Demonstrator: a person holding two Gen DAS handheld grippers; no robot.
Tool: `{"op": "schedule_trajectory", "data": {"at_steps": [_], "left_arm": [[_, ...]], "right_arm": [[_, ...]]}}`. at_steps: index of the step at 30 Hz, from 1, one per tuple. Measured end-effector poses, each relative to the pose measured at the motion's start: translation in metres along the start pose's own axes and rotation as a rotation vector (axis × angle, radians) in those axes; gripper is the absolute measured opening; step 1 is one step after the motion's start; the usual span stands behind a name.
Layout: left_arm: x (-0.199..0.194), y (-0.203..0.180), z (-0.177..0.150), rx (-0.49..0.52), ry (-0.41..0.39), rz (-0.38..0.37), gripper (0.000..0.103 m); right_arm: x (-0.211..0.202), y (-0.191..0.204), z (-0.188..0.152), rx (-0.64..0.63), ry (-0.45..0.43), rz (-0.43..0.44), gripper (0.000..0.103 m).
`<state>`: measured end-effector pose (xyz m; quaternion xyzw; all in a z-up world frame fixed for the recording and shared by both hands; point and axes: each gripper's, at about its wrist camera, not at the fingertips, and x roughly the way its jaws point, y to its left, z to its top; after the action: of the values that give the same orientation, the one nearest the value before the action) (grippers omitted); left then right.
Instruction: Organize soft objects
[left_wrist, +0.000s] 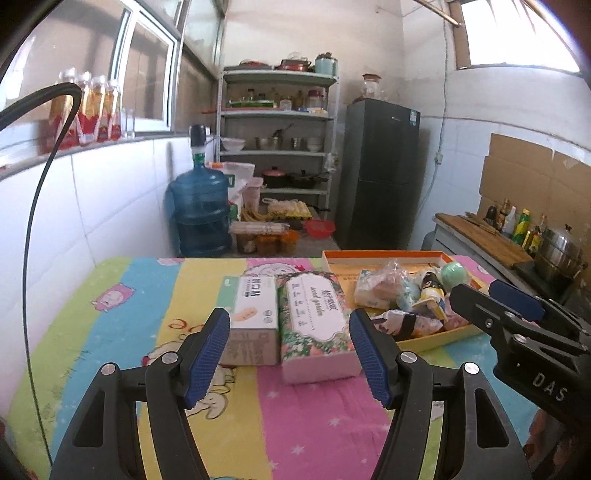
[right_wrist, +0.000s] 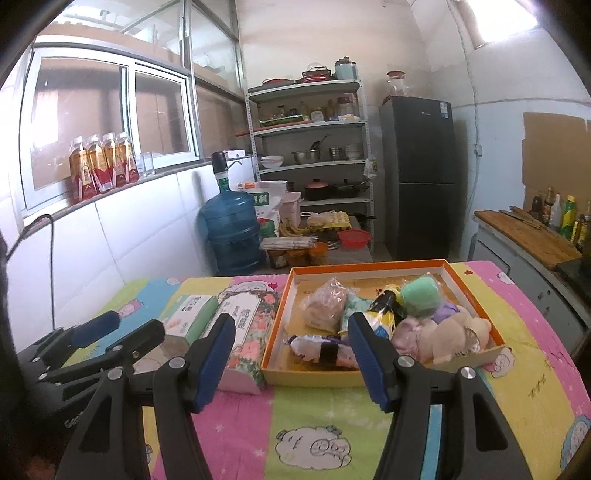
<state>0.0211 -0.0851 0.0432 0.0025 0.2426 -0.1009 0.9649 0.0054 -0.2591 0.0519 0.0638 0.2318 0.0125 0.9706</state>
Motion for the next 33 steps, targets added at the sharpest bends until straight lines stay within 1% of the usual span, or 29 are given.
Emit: {"op": "schedule_trajectory", "data": {"at_steps": [3, 5, 12, 18, 21, 25, 33], "left_arm": [[-0.013, 0.003, -0.005, 0.009, -0.026, 0.048, 0.069], [-0.021, 0.008, -0.008, 0.001, -0.036, 0.057, 0.069], [-0.046, 0.02, -0.017, -0.004, -0.038, 0.06, 0.069], [-0.066, 0.025, -0.024, -0.002, -0.046, 0.065, 0.069], [-0.072, 0.027, -0.026, -0.004, -0.04, 0.058, 0.069], [-0.078, 0.026, -0.026, -0.004, -0.05, 0.063, 0.069], [-0.085, 0.027, -0.027, -0.013, -0.061, 0.069, 0.069]], "right_arm": [[-0.006, 0.005, -0.005, 0.014, 0.003, 0.004, 0.063], [-0.01, 0.009, -0.009, 0.013, 0.0, -0.006, 0.063], [-0.03, 0.027, -0.019, -0.015, -0.025, -0.055, 0.063], [-0.046, 0.048, -0.028, -0.074, -0.046, -0.1, 0.063], [-0.052, 0.053, -0.031, -0.084, -0.056, -0.103, 0.063], [-0.058, 0.055, -0.032, -0.083, -0.069, -0.106, 0.063], [-0.065, 0.055, -0.033, -0.08, -0.078, -0.089, 0.063]]}}
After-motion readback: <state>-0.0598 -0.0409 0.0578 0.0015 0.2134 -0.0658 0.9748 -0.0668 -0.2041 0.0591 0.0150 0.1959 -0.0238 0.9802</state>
